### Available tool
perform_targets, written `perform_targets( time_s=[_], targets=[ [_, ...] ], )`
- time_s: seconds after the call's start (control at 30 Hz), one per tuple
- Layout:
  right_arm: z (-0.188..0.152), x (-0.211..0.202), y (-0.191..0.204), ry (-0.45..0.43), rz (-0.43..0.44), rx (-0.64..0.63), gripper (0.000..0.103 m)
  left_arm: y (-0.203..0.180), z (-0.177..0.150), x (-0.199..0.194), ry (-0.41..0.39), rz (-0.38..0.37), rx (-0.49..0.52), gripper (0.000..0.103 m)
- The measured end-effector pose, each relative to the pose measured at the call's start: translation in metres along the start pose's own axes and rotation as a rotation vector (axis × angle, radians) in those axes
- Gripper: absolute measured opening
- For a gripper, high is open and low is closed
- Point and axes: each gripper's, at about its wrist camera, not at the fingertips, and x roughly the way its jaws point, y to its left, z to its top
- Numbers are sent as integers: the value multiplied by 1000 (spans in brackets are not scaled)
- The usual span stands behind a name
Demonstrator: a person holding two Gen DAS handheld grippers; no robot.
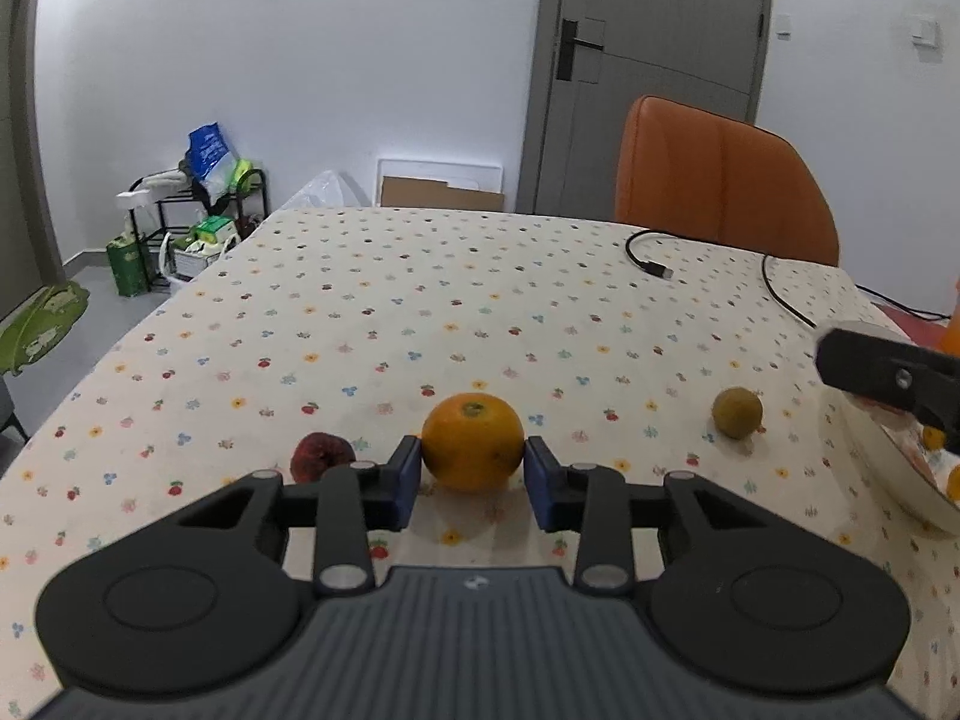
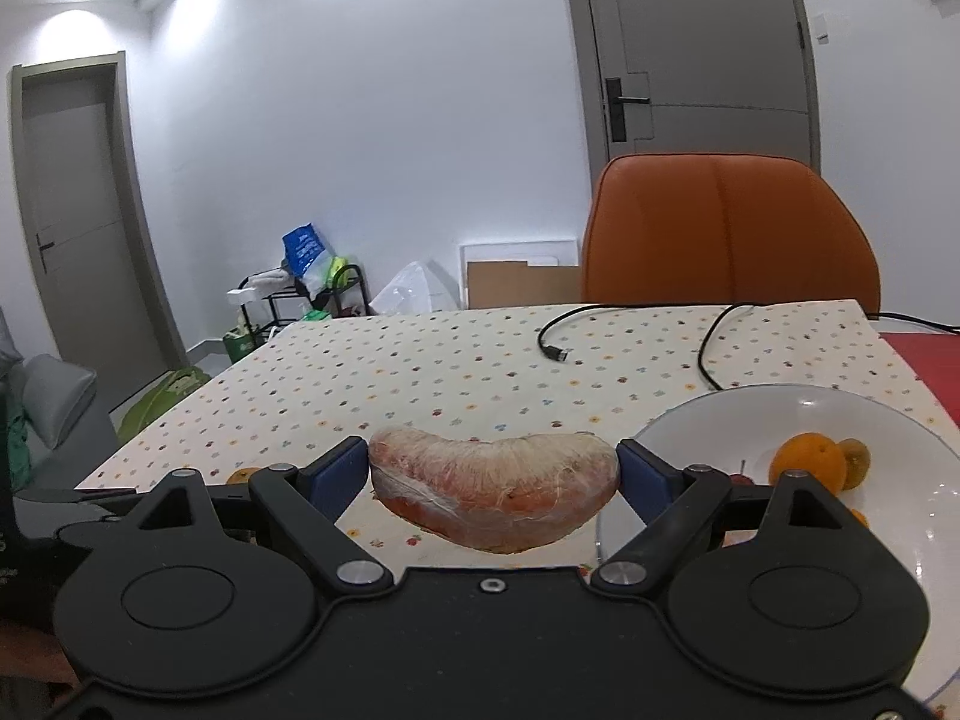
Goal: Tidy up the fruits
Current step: 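Carry the pomelo segment and orange to the white plate with both tools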
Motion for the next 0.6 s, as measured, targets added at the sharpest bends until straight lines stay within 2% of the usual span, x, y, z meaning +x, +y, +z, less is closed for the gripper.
perform_targets(
  time_s=[0.6],
  targets=[
    [-9,-50,-72,-18,-192,41,86,-58,13,-21,-43,-135,58,35]
  ],
)
